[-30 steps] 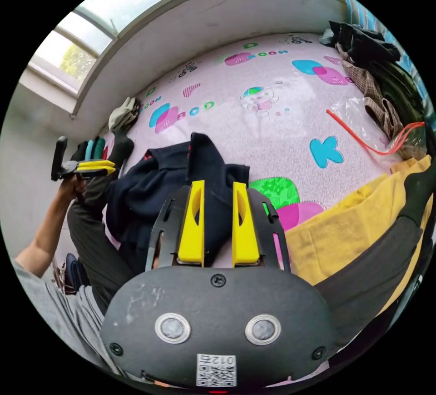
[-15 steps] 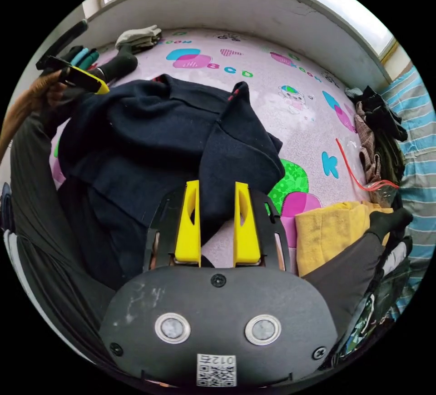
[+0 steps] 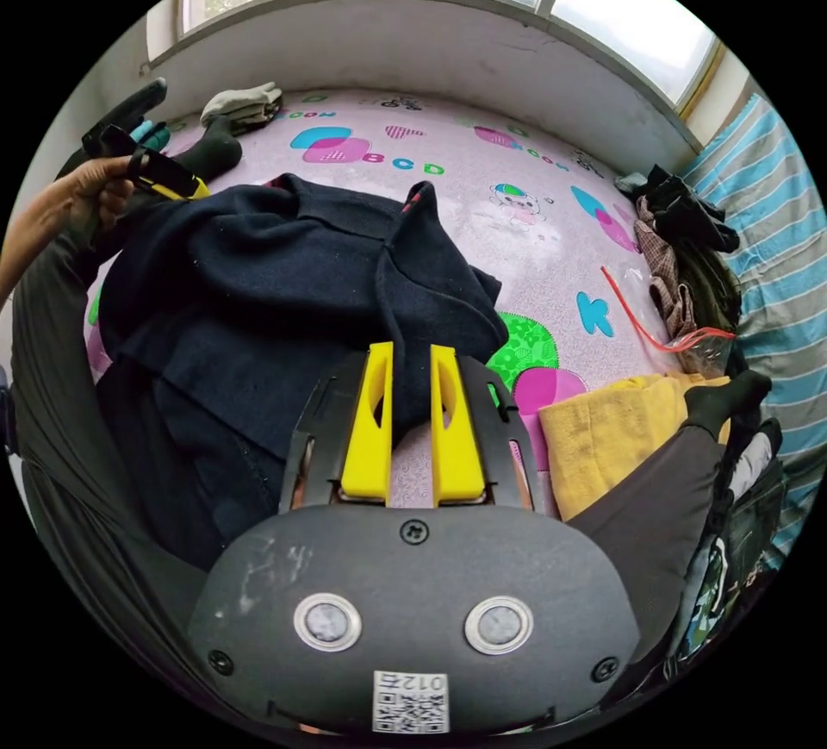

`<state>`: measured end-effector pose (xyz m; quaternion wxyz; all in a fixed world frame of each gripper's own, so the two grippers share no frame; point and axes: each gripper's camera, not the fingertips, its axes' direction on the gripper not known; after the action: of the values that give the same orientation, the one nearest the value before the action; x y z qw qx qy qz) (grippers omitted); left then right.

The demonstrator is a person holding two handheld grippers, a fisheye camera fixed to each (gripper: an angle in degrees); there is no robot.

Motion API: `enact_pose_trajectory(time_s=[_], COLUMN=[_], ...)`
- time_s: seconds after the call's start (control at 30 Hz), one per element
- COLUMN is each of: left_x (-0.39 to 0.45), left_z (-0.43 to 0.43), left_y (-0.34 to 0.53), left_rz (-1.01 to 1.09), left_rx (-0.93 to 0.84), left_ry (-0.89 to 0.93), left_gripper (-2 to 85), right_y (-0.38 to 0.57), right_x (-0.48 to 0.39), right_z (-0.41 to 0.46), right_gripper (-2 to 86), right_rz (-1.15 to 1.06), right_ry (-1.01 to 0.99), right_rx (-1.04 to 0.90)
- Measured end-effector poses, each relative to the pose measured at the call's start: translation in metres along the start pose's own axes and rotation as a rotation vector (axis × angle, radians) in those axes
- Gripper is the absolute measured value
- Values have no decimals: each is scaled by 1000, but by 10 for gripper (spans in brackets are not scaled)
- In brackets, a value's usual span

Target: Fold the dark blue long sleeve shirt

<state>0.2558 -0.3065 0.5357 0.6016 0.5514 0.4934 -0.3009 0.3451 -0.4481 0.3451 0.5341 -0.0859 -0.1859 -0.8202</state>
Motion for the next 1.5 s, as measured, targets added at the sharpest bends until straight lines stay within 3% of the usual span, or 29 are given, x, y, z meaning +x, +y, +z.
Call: enact_pose_trajectory(time_s=[0.23,0.4,0.57,0.73,0.93,1.23,1.5], left_x=[27,70,121,191,254,335,370], left_z=[-31,-81,-140,-237,-339,-396,-395], left_y=[71,121,183,281,392,551,631], left_rz=[37,178,268,314,290,312,330], left_rx=[138,238,362,656,953,1280,1422], left_ry=[-65,-194,-353,-589,-719,-786,-717], left_gripper=[8,1,-1,-1,-1,-2,-2], right_y=[16,22,34,59,113,230,305], right_x=[-14,14,64,88,117,104,87], right_z=[11,-51,-152,-247,-379,-517,-576], right_gripper=[1,-9,-10,-10,-10,-10,-10], right_rz=[-37,-42,0,11,126,143,144], right_ry=[-19,-25,19,77,145,210,210], right_rx=[-105,0,163,333,631,948,1146])
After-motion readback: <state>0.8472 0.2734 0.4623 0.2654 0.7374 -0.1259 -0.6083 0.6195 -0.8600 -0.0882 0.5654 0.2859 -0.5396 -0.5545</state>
